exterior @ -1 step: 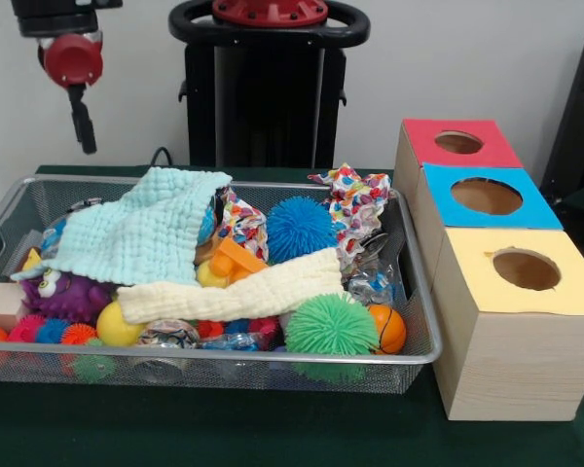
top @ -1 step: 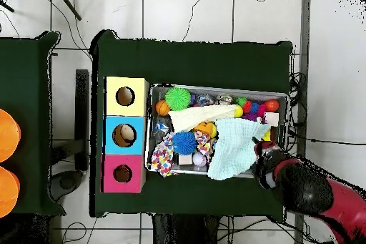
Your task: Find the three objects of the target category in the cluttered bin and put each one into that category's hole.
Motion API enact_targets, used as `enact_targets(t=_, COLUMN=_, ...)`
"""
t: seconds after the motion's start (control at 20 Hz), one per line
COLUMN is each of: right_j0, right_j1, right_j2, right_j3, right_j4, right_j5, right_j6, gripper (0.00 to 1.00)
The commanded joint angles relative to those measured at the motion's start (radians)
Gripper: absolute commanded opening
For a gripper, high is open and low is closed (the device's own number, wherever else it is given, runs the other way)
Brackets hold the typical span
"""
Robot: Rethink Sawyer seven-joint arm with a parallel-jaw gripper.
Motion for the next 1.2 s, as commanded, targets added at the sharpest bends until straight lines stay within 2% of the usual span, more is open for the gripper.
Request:
enact_targets(t=0.05, right_j0=-0.009, right_j1=-0.183, right_j2=0.147, right_j3=0.245, right_j4=-0.044, right_j5=0.060, right_j6=-0.244, gripper=1.00)
enact_targets(t=0.1, right_j0=-0.007, right_j1=-0.191, right_j2=0.147, right_j3=0.249, right_j4=-0.049, right_j5=0.046, right_j6=-0.232, gripper=1.00)
enact_targets(t=0.2, right_j0=0.003, right_j1=-0.183, right_j2=0.138, right_j3=0.231, right_j4=-0.052, right_j5=0.082, right_j6=-0.235, gripper=1.00)
enact_targets(t=0.35, right_j0=0.013, right_j1=-0.128, right_j2=0.119, right_j3=0.195, right_j4=-0.087, right_j5=0.089, right_j6=-0.229, gripper=1.00)
enact_targets(t=0.6, right_j0=0.033, right_j1=-0.096, right_j2=0.103, right_j3=0.160, right_j4=-0.113, right_j5=0.112, right_j6=-0.219, gripper=1.00)
enact_targets(t=0.8, right_j0=0.051, right_j1=-0.067, right_j2=0.081, right_j3=0.185, right_j4=-0.156, right_j5=0.066, right_j6=-0.182, gripper=1.00)
enact_targets(t=1.05, right_j0=0.064, right_j1=-0.159, right_j2=0.056, right_j3=0.310, right_j4=-0.178, right_j5=-0.064, right_j6=-0.081, gripper=1.00)
enact_targets(t=1.2, right_j0=0.077, right_j1=-0.269, right_j2=0.082, right_j3=0.363, right_j4=-0.146, right_j5=-0.092, right_j6=-0.067, gripper=1.00)
